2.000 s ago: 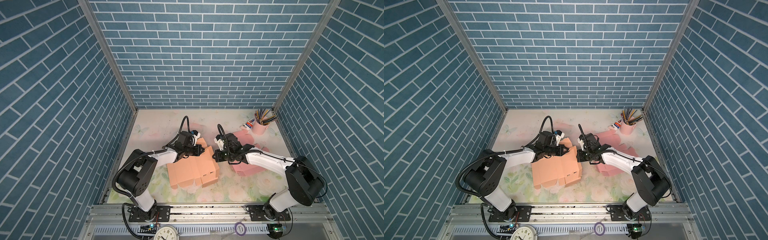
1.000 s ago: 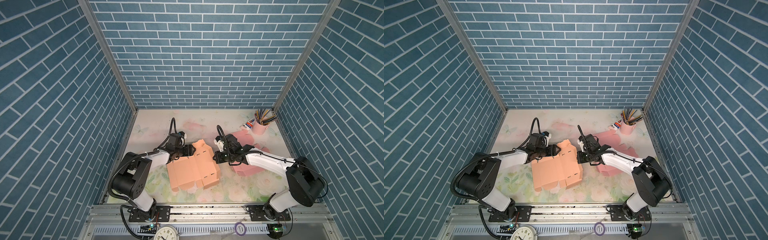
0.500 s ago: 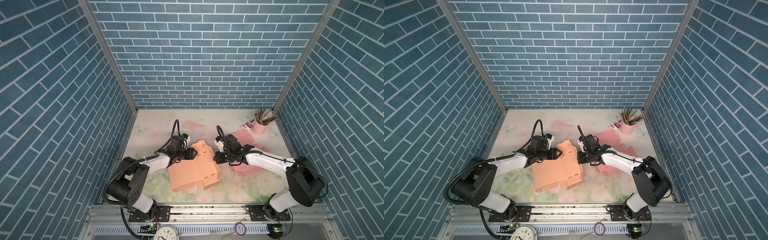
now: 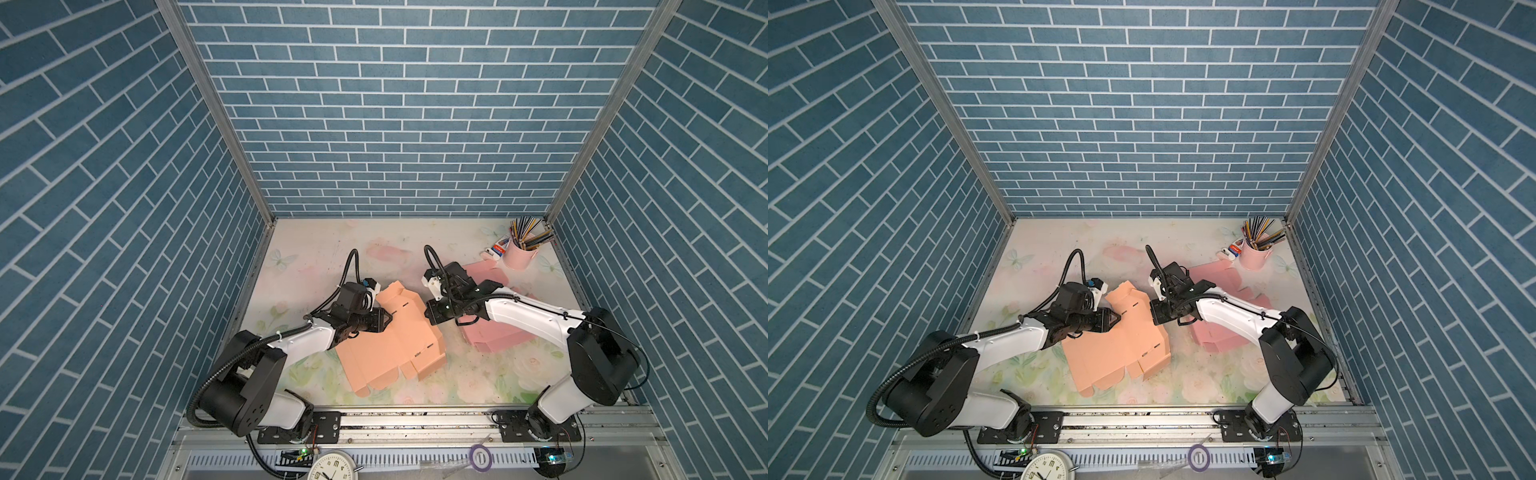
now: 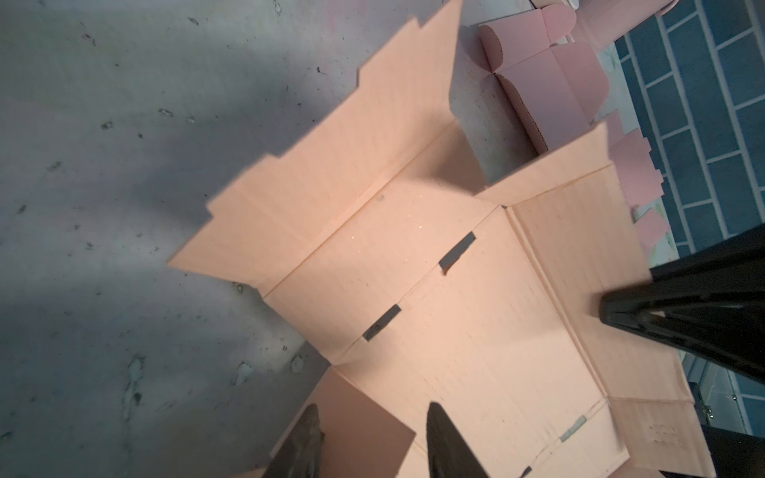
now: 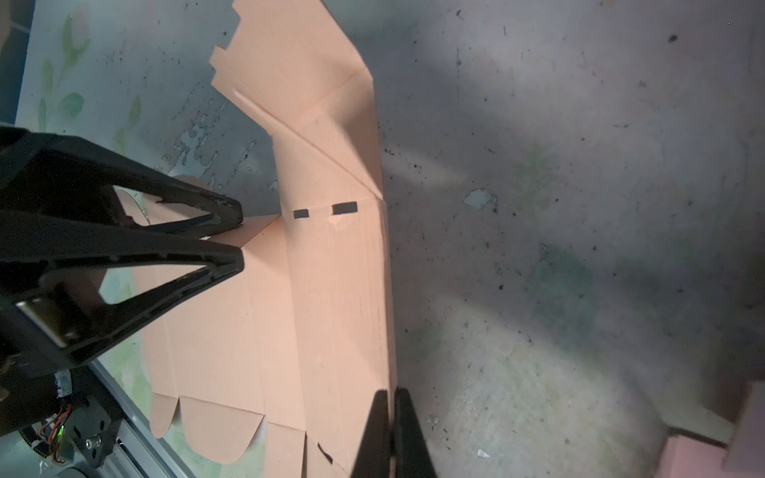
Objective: Fold the paper box
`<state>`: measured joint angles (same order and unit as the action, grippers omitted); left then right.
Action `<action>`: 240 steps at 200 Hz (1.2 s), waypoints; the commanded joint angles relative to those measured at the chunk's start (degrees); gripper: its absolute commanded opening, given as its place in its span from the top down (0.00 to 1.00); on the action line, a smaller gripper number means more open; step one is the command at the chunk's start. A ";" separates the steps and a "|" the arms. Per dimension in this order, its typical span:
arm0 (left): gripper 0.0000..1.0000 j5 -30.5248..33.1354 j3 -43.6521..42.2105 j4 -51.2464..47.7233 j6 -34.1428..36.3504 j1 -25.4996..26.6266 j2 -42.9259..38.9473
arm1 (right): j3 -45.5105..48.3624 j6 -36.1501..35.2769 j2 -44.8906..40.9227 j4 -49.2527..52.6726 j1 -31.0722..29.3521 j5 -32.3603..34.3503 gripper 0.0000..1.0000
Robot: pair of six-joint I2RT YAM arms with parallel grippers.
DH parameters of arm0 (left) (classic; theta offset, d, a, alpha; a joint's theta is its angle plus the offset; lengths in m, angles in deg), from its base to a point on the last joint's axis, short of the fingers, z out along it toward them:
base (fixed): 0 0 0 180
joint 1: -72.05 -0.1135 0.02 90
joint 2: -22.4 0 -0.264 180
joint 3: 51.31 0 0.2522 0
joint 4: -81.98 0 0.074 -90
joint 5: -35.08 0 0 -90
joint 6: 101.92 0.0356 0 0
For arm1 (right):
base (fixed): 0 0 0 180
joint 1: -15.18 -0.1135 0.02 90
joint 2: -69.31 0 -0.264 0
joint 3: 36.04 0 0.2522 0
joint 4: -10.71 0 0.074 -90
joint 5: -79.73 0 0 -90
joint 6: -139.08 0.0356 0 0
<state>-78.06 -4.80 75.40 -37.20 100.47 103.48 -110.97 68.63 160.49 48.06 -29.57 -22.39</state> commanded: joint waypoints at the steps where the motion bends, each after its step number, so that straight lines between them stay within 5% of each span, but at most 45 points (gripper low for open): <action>1: 0.58 -2.51 -0.66 0.92 -0.89 -1.52 -1.27 | -2.65 -7.44 -1.35 5.60 -1.40 4.61 1.00; 53: 0.58 -3.95 0.72 1.22 -1.51 -2.91 -8.75 | -5.55 -11.10 -2.70 11.02 -3.78 14.68 1.00; 94: 0.59 -10.24 2.01 3.39 -4.43 -10.75 -9.86 | -8.56 -12.63 -3.59 13.19 -7.71 26.18 1.00; 181: 0.63 -11.19 14.76 -0.43 -2.95 -17.97 8.01 | -9.88 -20.41 -2.59 12.55 -17.01 41.26 1.00; 240: 0.63 -13.78 13.82 3.70 -4.68 -14.96 11.47 | -11.67 -28.03 2.06 10.40 -18.40 47.78 1.00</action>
<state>-89.75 9.41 75.99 -41.00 84.23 115.11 -121.18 46.29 161.28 59.52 -47.80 21.06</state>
